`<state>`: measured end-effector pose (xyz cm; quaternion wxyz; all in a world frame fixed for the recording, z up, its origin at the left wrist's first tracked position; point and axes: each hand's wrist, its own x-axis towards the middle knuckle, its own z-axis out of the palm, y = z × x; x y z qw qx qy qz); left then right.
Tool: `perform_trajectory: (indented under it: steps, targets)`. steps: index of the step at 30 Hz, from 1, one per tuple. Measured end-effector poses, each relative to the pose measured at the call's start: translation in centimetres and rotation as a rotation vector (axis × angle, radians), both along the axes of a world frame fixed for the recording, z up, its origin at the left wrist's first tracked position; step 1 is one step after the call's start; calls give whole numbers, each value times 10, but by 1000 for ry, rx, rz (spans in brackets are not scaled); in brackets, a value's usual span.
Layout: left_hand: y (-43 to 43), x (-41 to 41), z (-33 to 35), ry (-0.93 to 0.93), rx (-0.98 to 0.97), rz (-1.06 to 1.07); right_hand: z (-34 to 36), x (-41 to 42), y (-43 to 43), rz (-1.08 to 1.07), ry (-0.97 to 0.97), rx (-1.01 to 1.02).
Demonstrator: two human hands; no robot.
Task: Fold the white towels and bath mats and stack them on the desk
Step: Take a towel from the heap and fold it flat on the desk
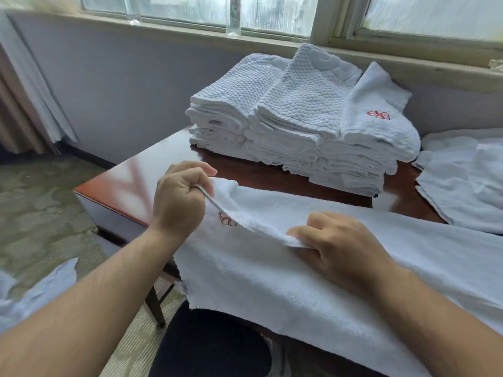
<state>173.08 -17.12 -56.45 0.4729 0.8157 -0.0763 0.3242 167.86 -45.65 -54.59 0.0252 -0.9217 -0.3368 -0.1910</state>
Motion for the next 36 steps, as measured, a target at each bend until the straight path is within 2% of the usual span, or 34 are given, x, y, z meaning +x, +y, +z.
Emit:
perform_trajectory:
  steps: [2, 6, 10, 14, 16, 18, 20, 27, 28, 31, 32, 36]
  targets:
    - [12, -2, 2, 52, 70, -116, 1, -3, 2, -44, 88, -14]
    - [25, 5, 3, 293, 253, -226, 7, 2, 4, -104, 247, -46]
    - [34, 23, 6, 541, 300, -403, 6, 10, 20, -80, 308, -23]
    - [28, 34, 9, 492, 380, -355, -8, 9, 26, -80, 320, 1]
    - [29, 36, 9, 490, 254, -330, -9, 8, 23, -74, 319, 9]
    - [32, 37, 11, 503, 31, -331, -8, 6, 24, -47, 327, 1]
    - [36, 37, 17, 516, -81, -335, -4, 1, 27, -11, 341, 22]
    - [44, 34, 34, 884, -370, -849, -1, 5, 28, -9, 383, -24]
    - [44, 36, 35, 895, -357, -861, -1, 6, 28, -12, 382, -23]
    - [44, 37, 37, 866, -107, -804, -2, 7, 27, -18, 376, -14]
    - [44, 37, 35, 862, -97, -789, -2, 7, 26, -21, 377, -17]
    - [43, 37, 33, 873, -316, -773, -3, 7, 26, -33, 375, -14]
